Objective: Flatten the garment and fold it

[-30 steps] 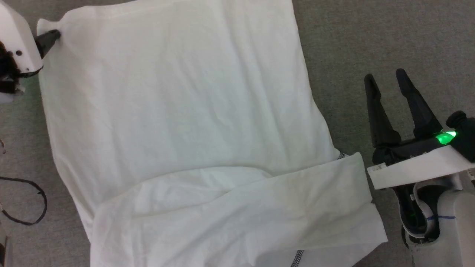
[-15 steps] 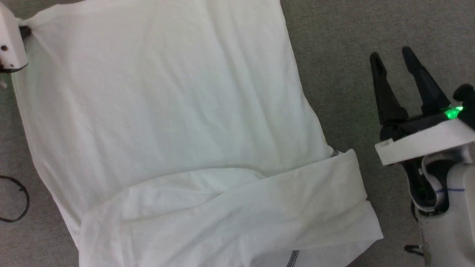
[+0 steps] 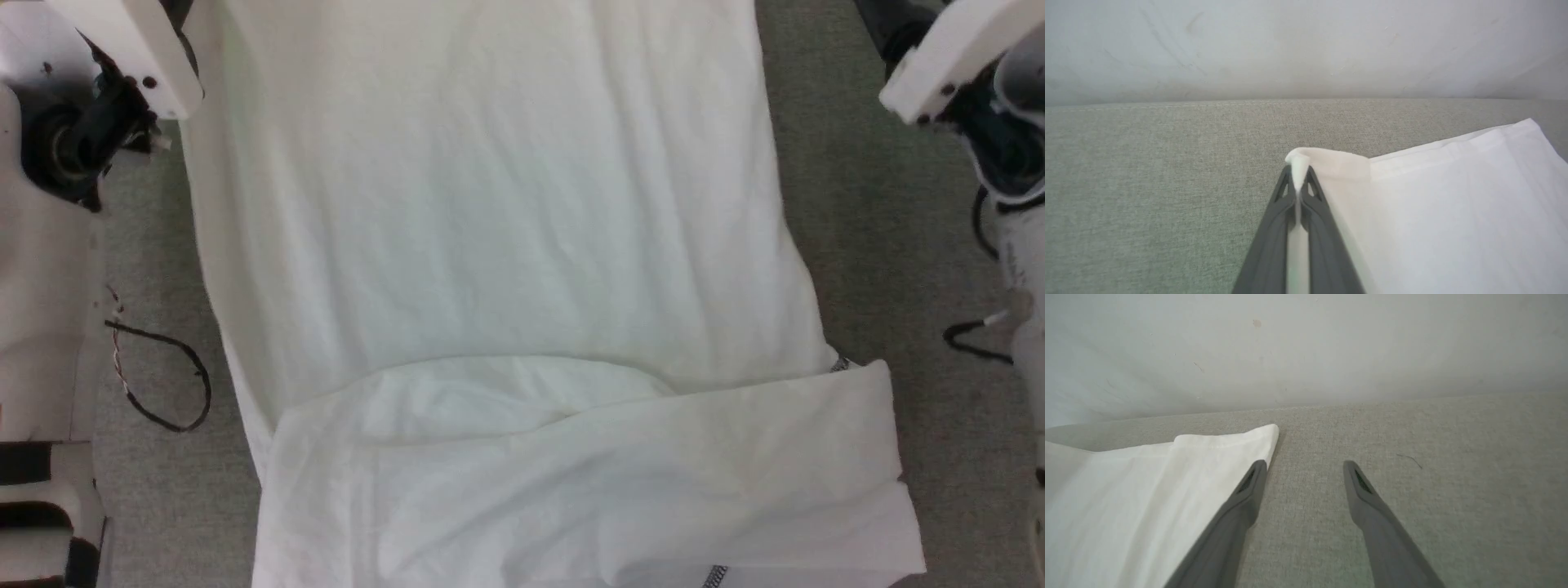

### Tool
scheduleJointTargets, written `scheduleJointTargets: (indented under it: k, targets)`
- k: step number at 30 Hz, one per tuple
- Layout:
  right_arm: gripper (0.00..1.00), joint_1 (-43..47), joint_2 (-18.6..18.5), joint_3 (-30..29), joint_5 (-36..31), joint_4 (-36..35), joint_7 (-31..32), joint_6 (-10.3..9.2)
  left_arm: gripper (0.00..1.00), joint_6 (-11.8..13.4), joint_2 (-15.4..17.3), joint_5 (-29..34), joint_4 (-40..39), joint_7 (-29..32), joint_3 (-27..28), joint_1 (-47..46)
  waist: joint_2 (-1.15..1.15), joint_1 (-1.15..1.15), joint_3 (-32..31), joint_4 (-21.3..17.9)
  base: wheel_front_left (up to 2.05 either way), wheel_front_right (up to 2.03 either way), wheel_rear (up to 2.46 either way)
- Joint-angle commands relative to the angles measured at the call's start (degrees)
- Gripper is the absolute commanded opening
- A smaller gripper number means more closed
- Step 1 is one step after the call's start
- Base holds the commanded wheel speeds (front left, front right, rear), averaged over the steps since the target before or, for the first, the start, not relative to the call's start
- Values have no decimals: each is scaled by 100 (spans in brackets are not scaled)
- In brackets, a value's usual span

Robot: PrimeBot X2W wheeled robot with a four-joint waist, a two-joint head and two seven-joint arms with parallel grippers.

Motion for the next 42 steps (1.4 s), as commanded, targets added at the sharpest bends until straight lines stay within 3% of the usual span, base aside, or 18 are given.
scheduleJointTargets:
  k: [1, 9, 14, 19, 20, 21, 22, 23, 30, 38, 42]
  targets:
    - [100, -255, -40, 46, 23, 191, 121, -5, 0, -37, -53, -41, -86, -95, -31, -77, -1, -2, 192, 450, 0, 0, 0]
    - [100, -1703, -190, 401, -184, 1734, 1057, -5, 0, -38, -265, -234, -473, -476, -392, -306, -1, -2, 536, 945, 0, 0, 0]
    - [100, -2144, -147, 611, -405, 2531, 1412, -5, 0, -38, -283, -331, -529, -637, -537, -368, -1, -2, 607, 1026, 0, 0, 0]
    - [100, -2320, -90, 881, -428, 3146, 2289, -5, 0, -38, -223, -425, -485, -716, -637, -404, -1, -2, 599, 1021, 0, 0, 0]
    - [58, -2327, -79, 921, -417, 3242, 2479, -5, 0, -38, -207, -444, -466, -729, -659, -404, -1, -2, 586, 1013, 0, 0, 0]
    - [42, -2333, -69, 948, -399, 3319, 2637, -5, 0, -38, -191, -465, -445, -742, -682, -401, -1, -2, 567, 1001, 0, 0, 0]
    - [1, -2344, -59, 961, -377, 3362, 2737, -5, 0, -38, -173, -487, -422, -759, -702, -399, -1, -2, 546, 986, 0, 0, 0]
    - [0, -2361, -57, 968, -360, 3368, 2770, -5, 0, -38, -154, -510, -398, -776, -721, -395, -1, -2, 524, 972, 0, 0, 0]
    - [0, -2316, -433, 1340, -287, 2518, 1576, -5, 0, -38, -14, -656, -261, -1128, -764, -389, -1, -2, 215, 866, 0, 0, 0]
    - [0, -1971, -1083, 1358, 106, 1672, 109, -5, 0, -38, 128, -494, -166, -1949, -686, -363, -1, -2, -458, 667, 0, 0, 0]
    - [0, -1662, -1239, 1398, 118, 1329, -563, -5, 0, -26, 183, -384, -162, -2275, -677, -308, -1, -2, -774, 521, 0, 0, 0]
